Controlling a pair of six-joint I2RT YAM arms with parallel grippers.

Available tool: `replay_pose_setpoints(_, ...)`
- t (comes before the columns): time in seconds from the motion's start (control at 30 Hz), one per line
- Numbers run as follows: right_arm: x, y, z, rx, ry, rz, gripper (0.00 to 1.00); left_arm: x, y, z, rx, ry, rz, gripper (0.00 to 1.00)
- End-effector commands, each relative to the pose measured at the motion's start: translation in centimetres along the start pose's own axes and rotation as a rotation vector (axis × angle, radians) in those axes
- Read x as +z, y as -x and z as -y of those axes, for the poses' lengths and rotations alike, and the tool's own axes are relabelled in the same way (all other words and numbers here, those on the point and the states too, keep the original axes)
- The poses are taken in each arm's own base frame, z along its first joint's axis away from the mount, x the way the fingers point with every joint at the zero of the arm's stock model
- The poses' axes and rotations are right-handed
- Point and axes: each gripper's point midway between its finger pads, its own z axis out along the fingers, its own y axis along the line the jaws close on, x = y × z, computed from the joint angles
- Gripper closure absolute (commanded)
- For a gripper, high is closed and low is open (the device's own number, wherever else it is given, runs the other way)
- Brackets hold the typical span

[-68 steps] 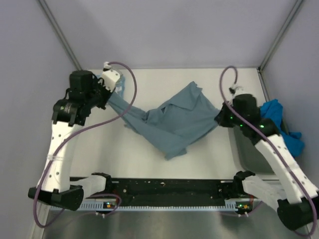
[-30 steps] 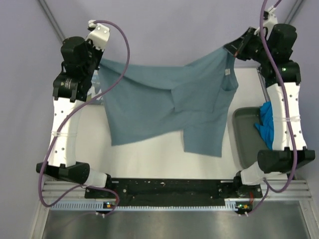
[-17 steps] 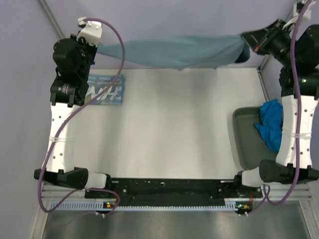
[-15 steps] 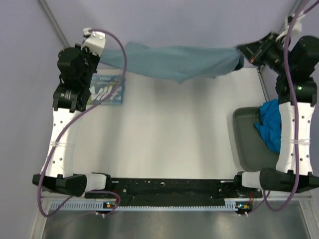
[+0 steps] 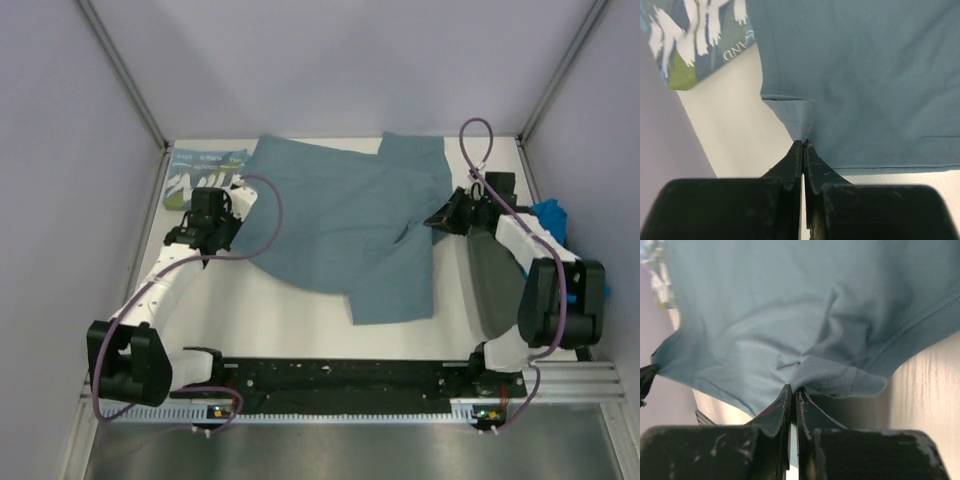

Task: Fold and stack the t-shirts
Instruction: Flatten out the tshirt

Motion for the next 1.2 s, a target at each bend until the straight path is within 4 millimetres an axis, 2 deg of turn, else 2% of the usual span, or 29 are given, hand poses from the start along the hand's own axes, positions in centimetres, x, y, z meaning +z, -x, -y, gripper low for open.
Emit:
replay_pose_setpoints(0.0,3.6,4.3,-1.0,-0.092,-0.011,0.080,1.00,0.9,-0.2,0.2,-0.050,0.000,0.006,1.00)
replay_pose_setpoints(0.07,6.1,4.0,-1.4,-0.128,-0.059,0.042,1.00,0.8,-1.7,1.1,-0.053,-0.020,-0.025,1.00)
replay_pose_setpoints(0.23,8.3,7.2,0.1,-0.129,-0.199,0.059,1.00,-1.0,-6.2,3.4,-0.013,-0.100,-0.163,1.00)
replay_pose_setpoints(0.27,8.6,7.6,0.5,-0.146,-0.232,0.057,0.98,-1.5,-7.5,3.7,0.009,-0.111,-0.207,1.00)
replay_pose_setpoints(0.3,9.0,7.7,0.6,-0.168,-0.257,0.045,0.90,-2.0,-8.9,4.2,0.036,-0.132,-0.255,1.00)
replay_pose_setpoints(0.4,9.4,7.0,0.9,-0.253,-0.315,-0.025,0.46,-3.3,-12.8,5.6,0.147,-0.220,-0.385,0.58)
replay_pose_setpoints(0.43,9.1,6.8,1.1,-0.288,-0.350,-0.047,0.29,-3.8,-13.7,6.0,0.185,-0.251,-0.422,0.48)
replay_pose_setpoints(0.47,8.2,6.6,1.5,-0.310,-0.401,-0.059,0.27,-4.2,-14.1,6.0,0.224,-0.275,-0.441,0.38)
replay_pose_setpoints(0.53,5.7,6.7,2.1,-0.349,-0.492,-0.034,0.25,-5.0,-13.8,5.4,0.300,-0.287,-0.433,0.35)
replay_pose_setpoints(0.63,1.7,5.1,2.4,-0.360,-0.554,0.000,0.25,-6.1,-10.7,4.3,0.379,-0.295,-0.325,0.34)
replay_pose_setpoints(0.73,-0.7,0.8,3.8,-0.328,-0.569,-0.042,0.27,-7.3,-8.3,6.6,0.507,-0.479,-0.166,0.33)
replay_pose_setpoints(0.8,-1.3,-2.5,5.2,-0.305,-0.581,-0.102,0.30,-6.1,-7.7,6.8,0.582,-0.489,-0.105,0.31)
replay_pose_setpoints(0.9,-1.3,-7.1,6.3,-0.299,-0.580,-0.194,0.30,-2.5,-8.4,4.9,0.706,-0.374,-0.126,0.28)
replay_pose_setpoints(0.93,-0.9,-8.8,6.1,-0.304,-0.553,-0.235,0.30,-1.6,-9.0,4.2,0.752,-0.337,-0.147,0.28)
replay_pose_setpoints(1.0,0.1,-10.9,6.1,-0.328,-0.521,-0.283,0.30,0.1,-9.0,3.8,0.816,-0.303,-0.132,0.26)
replay_pose_setpoints(1.07,1.5,-12.3,6.7,-0.304,-0.489,-0.311,0.29,1.2,-8.6,4.1,0.862,-0.319,-0.092,0.25)
replay_pose_setpoints(1.17,2.8,-12.2,8.2,-0.296,-0.534,-0.299,0.30,2.0,-9.1,5.5,0.896,-0.407,-0.068,0.24)
